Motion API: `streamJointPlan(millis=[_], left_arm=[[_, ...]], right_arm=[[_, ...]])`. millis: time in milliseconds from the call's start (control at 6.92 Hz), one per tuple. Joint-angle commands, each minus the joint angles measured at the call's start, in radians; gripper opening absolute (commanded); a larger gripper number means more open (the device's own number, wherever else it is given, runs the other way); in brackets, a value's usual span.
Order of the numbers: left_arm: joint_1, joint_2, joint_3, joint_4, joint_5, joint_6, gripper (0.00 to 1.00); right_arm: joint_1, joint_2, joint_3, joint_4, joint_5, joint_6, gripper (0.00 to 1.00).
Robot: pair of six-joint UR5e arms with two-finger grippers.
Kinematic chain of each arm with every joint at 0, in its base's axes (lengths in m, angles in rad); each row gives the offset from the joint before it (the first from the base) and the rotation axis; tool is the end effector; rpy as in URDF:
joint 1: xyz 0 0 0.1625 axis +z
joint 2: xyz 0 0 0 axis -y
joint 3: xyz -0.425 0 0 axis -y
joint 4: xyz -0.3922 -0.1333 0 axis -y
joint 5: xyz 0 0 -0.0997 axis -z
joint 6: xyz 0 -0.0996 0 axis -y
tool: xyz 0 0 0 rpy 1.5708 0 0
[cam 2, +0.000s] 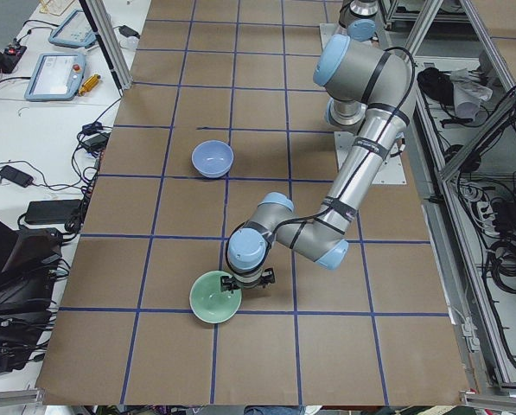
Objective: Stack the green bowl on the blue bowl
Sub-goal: 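Lower the left gripper onto the rim of the mint green bowl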
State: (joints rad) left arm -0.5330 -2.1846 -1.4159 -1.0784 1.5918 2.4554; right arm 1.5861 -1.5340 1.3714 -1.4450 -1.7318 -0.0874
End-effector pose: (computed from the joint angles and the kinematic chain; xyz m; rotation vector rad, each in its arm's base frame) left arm 0.5357 -0.4684 0.2400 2.0253 2.3628 0.0413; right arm 0.1251 -0.5041 0.5561 0.1485 -2.9753 0.0461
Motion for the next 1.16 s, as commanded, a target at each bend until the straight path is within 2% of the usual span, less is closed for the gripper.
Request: streamJointPlan(millis=[0, 578, 867, 1011], left_arm=[[0.001, -0.062, 0.06, 0.002, 0.0, 0.071, 0.98], [-0.001, -0.081, 0.051, 0.003, 0.054, 0.086, 0.89], [-0.002, -0.084, 0.051, 0.005, 0.048, 0.093, 0.6], [-0.004, -0.086, 0.049, 0.005, 0.047, 0.086, 0.51]], right_arm=[[0.0, 0.0, 0.0, 0.0, 0.0, 0.0, 1.0], [0.0, 0.0, 0.0, 0.0, 0.0, 0.0, 1.0], [0.0, 0.0, 0.0, 0.0, 0.0, 0.0, 1.0], [0.0, 0.0, 0.0, 0.0, 0.0, 0.0, 1.0]])
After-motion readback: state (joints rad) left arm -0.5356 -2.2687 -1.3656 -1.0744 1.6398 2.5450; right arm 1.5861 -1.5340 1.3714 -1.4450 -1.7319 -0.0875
